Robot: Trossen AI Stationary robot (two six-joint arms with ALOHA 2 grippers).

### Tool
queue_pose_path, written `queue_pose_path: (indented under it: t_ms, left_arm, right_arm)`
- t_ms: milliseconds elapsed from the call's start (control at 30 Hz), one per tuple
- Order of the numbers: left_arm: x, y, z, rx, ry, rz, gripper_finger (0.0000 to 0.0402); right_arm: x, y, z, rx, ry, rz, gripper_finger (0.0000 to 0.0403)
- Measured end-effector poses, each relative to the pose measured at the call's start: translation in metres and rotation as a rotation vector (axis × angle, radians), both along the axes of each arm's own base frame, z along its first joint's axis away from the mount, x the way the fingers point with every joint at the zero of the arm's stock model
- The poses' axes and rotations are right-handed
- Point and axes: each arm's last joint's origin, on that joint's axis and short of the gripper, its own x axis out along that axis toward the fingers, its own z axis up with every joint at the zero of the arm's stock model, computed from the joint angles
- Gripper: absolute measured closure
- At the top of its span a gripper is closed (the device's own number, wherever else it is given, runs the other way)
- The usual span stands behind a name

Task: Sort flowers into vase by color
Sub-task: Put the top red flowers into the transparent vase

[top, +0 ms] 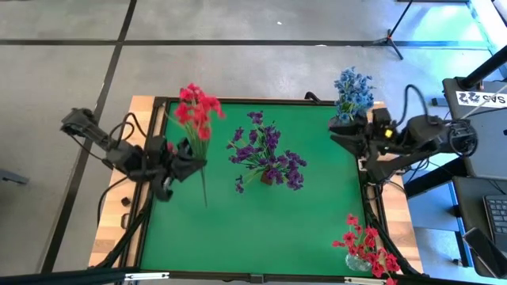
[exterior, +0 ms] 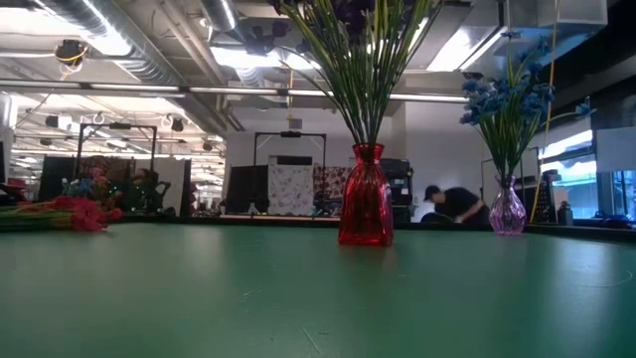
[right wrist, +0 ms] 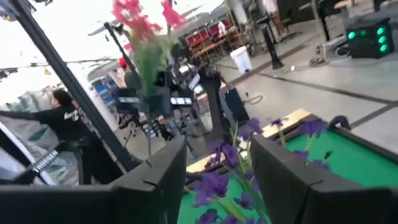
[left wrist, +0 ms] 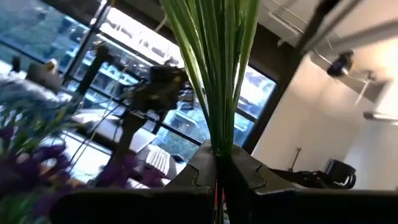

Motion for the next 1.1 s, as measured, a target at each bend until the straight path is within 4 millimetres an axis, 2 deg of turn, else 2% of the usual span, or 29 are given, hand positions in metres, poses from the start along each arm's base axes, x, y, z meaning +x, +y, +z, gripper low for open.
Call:
queue_pose_path:
  t_ms: [233, 467, 567, 667, 800, 933, 1100]
  left_arm:
    - [0.041, -0.031, 0.034, 0.107, 0.012, 0.022, 0.0395]
    - [0.100, -0.054, 0.055, 0.207, 0.048, 0.090, 0.0395]
    - [0.123, -0.061, 0.061, 0.212, 0.079, 0.121, 0.0395]
    - [0.145, -0.070, 0.060, 0.217, 0.116, 0.161, 0.0395]
    - [0.169, -0.075, 0.056, 0.204, 0.144, 0.240, 0.0396]
    - [0.189, -0.072, 0.044, 0.166, 0.170, 0.289, 0.0395]
    - [0.218, -0.067, 0.026, 0.141, 0.182, 0.250, 0.0395]
  right_arm:
    - [0.027, 0.014, -0.001, 0.008, -0.019, 0.165, 0.0212]
    - [0.057, 0.033, 0.001, -0.009, -0.126, 0.454, 0.0132]
    - [0.065, 0.038, 0.003, -0.025, -0.180, 0.495, 0.0111]
    - [0.067, 0.046, 0.005, -0.092, -0.226, 0.505, 0.0109]
    - [0.065, 0.054, 0.005, -0.205, -0.244, 0.432, 0.0118]
    - [0.061, 0.062, 0.004, -0.250, -0.230, 0.324, 0.0122]
    - [0.064, 0.067, 0.001, -0.250, -0.192, 0.257, 0.0123]
